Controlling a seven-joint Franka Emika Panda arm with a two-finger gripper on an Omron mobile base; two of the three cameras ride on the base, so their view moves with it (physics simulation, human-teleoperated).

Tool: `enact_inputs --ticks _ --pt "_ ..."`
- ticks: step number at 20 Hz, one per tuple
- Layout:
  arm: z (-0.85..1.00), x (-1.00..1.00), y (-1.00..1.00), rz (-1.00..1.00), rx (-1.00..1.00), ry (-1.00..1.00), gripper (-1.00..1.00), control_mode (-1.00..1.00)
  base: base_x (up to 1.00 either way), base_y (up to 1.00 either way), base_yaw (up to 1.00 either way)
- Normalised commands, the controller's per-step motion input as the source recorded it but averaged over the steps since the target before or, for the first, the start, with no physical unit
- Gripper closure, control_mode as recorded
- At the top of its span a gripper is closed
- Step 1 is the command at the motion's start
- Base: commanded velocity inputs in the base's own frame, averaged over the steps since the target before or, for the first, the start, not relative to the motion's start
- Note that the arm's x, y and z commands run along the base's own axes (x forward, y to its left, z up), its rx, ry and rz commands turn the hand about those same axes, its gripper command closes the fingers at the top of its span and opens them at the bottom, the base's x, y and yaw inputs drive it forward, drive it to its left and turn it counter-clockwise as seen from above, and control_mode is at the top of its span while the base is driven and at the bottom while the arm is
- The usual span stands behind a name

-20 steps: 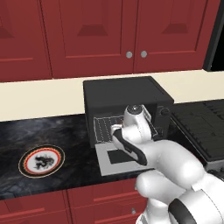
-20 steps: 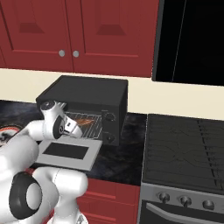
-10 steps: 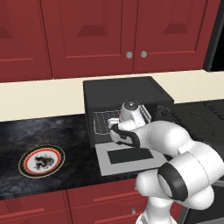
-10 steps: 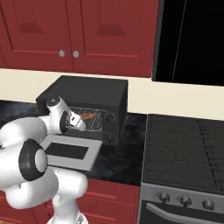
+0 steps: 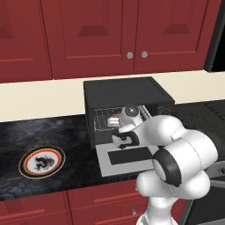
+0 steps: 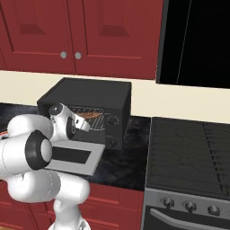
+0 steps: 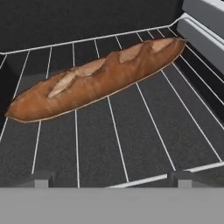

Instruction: Pull the toaster oven rack outwards. Pick up the baguette from the plate and place it on the toaster oven rack. Close the toaster oven door fully and set the temperature to the lowest setting.

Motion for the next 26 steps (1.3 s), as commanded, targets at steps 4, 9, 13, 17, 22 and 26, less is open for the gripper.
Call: enact_inputs --ticks 4,9,13,17,22,26 --pt "0.0 0.0 0.0 0.0 0.0 0.0 -1.0 -1.0 0.0 0.0 0.0" --pt "0.24 -0.22 0.0 0.0 0.0 -0.18 -1.0 -1.0 0.0 0.0 0.0" --pt "0.83 -0.32 0.0 0.0 0.0 -0.16 -1.0 -1.0 0.0 0.0 0.0" --pt "0.8 -0.64 -0.06 -0.02 0.0 -0.01 -1.0 -1.0 0.0 0.0 0.0" --pt "0.48 -0.99 -0.36 -0.05 0.0 0.11 -1.0 -1.0 0.0 0.0 0.0" --pt "0.1 -1.0 -0.68 0.0 0.04 0.16 -1.0 -1.0 0.0 0.0 0.0"
